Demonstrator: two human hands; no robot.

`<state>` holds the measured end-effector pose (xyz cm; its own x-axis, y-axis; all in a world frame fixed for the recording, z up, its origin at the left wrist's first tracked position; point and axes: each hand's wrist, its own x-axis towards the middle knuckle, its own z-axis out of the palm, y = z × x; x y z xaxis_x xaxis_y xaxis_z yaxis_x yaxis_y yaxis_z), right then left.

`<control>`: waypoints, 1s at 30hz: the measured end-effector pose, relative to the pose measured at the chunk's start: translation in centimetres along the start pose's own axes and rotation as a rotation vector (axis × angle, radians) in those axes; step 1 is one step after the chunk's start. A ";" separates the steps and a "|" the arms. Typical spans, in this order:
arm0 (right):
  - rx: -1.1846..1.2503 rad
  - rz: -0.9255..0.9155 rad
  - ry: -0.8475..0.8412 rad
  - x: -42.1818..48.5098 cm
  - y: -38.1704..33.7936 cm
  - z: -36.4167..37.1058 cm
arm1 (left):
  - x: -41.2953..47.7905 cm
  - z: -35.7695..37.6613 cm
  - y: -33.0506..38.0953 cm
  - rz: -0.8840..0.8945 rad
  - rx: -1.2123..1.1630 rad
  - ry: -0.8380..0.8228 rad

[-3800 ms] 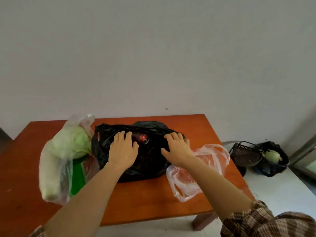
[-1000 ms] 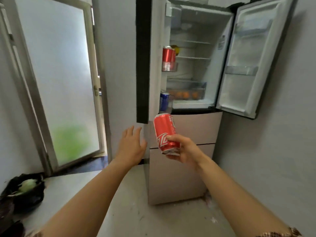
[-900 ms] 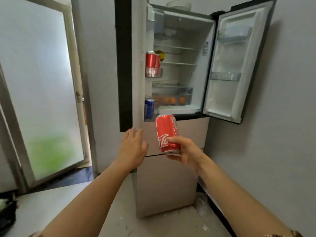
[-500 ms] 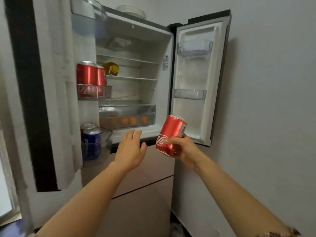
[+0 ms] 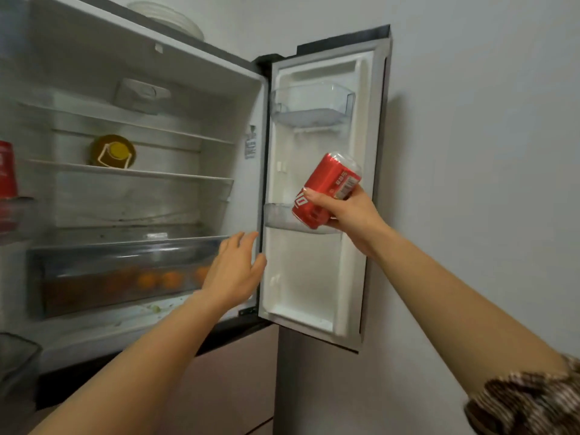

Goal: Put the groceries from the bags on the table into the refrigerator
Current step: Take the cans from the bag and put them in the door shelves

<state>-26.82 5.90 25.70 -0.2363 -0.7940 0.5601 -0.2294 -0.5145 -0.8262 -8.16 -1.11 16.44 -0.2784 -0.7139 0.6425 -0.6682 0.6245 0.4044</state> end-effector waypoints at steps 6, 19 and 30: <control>-0.222 -0.116 0.044 8.6 -0.4 -1.9 | 8.3 3.2 1.8 0.006 -0.153 0.104; -1.078 0.198 -0.367 14.9 1.2 0.7 | 10.7 6.7 -0.1 0.140 -0.092 0.304; -1.102 0.148 -0.445 15.1 1.9 0.0 | 10.5 6.5 0.5 0.077 -0.100 0.272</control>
<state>-30.80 -7.10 32.58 -0.0309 -0.9762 0.2148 -0.9645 -0.0272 -0.2628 -15.89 -10.37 19.13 -0.1211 -0.5606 0.8192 -0.5773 0.7111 0.4014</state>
